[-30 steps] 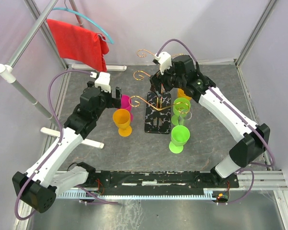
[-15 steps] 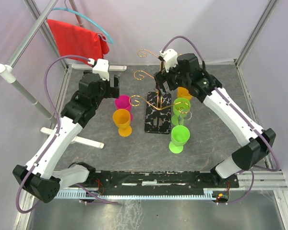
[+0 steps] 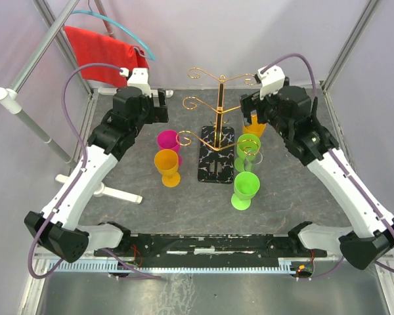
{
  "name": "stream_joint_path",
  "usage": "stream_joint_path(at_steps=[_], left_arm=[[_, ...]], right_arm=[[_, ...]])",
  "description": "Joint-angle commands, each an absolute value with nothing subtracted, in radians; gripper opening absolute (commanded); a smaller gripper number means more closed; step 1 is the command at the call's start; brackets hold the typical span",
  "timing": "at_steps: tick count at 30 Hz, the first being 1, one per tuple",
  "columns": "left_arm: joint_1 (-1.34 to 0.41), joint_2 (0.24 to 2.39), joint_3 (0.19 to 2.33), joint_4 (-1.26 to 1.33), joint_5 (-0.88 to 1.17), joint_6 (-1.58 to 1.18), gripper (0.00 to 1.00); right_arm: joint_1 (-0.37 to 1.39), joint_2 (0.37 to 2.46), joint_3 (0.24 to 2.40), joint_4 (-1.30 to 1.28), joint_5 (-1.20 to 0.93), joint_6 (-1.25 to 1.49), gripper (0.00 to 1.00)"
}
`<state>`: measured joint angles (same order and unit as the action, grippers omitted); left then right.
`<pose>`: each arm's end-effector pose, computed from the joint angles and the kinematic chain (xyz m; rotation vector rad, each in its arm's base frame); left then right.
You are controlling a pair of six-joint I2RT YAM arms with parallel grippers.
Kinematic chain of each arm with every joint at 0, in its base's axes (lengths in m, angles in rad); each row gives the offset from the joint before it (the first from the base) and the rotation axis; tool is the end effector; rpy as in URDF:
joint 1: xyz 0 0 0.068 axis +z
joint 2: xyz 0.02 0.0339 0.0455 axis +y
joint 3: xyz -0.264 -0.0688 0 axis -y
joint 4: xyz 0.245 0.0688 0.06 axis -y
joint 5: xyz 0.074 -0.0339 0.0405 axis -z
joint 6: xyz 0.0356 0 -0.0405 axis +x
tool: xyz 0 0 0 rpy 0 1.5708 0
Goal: Place the wine glass upside down on the wine glass rack
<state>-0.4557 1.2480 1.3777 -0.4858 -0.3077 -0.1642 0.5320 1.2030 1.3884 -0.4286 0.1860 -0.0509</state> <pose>0.2495 -0.1103 0.4174 0.0734 1.9100 -0.1222 0.2279 0.1265 0.4377 -0.3932 1.7699 0.1732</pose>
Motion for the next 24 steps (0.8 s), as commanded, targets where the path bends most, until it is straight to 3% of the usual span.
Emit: stream_joint_path(at_steps=[1, 10, 19, 24], left_arm=[[-0.452, 1.281, 1.451, -0.48, -0.285, -0.24, 0.99], [-0.452, 1.378, 1.526, -0.464, -0.214, -0.229, 0.99], [-0.45, 1.408, 1.562, -0.464, -0.195, -0.168, 0.99], [-0.451, 1.405, 1.563, -0.447, -0.166, -0.151, 0.99]], right_arm=[[0.451, 1.273, 1.53, -0.521, 0.242, -0.037, 1.0], [0.16, 1.458, 1.741, -0.658, -0.043, 0.122, 0.98], [0.032, 1.514, 1.534, -0.543, -0.222, 0.253, 0.94], [0.032, 1.529, 1.463, -0.486, -0.303, 0.284, 0.84]])
